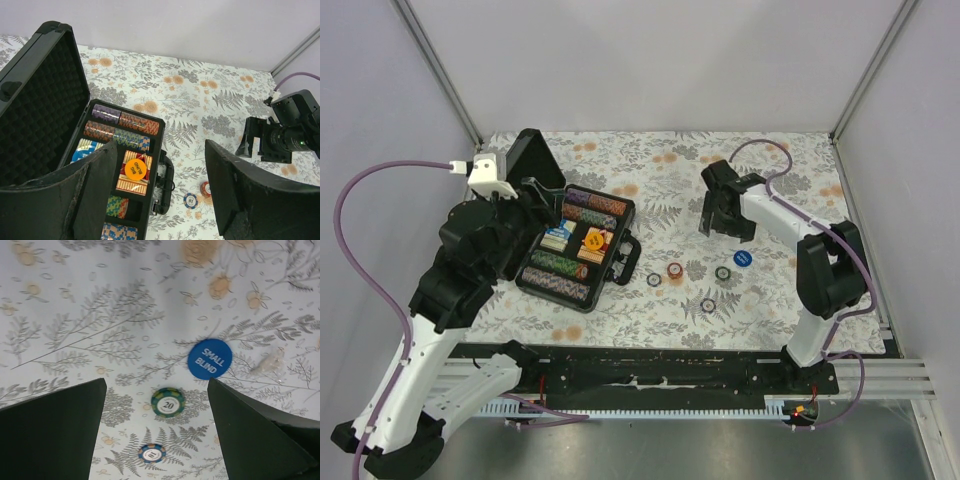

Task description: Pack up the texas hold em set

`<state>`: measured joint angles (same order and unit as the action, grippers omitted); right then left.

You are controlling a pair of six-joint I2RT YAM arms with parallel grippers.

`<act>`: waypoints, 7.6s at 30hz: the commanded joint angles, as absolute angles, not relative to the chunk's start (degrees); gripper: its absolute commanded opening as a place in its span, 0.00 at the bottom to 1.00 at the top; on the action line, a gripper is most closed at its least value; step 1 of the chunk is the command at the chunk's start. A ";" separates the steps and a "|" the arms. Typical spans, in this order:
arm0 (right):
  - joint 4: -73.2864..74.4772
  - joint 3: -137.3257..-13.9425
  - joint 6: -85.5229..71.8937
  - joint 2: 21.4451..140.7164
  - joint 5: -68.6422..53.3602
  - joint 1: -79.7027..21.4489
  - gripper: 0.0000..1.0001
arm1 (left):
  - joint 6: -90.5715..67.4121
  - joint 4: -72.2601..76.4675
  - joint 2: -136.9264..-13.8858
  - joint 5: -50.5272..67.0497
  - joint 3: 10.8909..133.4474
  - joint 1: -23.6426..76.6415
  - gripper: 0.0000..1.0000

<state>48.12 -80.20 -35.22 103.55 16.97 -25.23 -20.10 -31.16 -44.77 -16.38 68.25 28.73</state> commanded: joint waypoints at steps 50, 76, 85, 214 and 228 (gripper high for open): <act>28.48 -57.92 -42.28 99.93 10.37 -14.68 0.50 | -21.88 -29.45 -44.65 -17.67 67.41 28.83 0.77; 30.59 -101.93 -35.69 115.82 6.95 -42.88 0.51 | -20.57 -31.72 -41.57 -20.74 69.34 28.83 0.77; 26.20 -114.51 -27.96 125.06 5.01 -50.71 0.52 | -20.74 -32.52 -40.70 -21.36 70.66 28.92 0.77; 48.17 -54.40 -34.54 83.41 8.43 -38.32 0.81 | -18.20 -26.72 -57.74 2.47 58.35 40.96 0.98; 41.66 -75.05 -24.87 98.34 4.66 -38.58 0.77 | -20.13 -26.10 -59.06 -3.69 60.21 40.78 0.97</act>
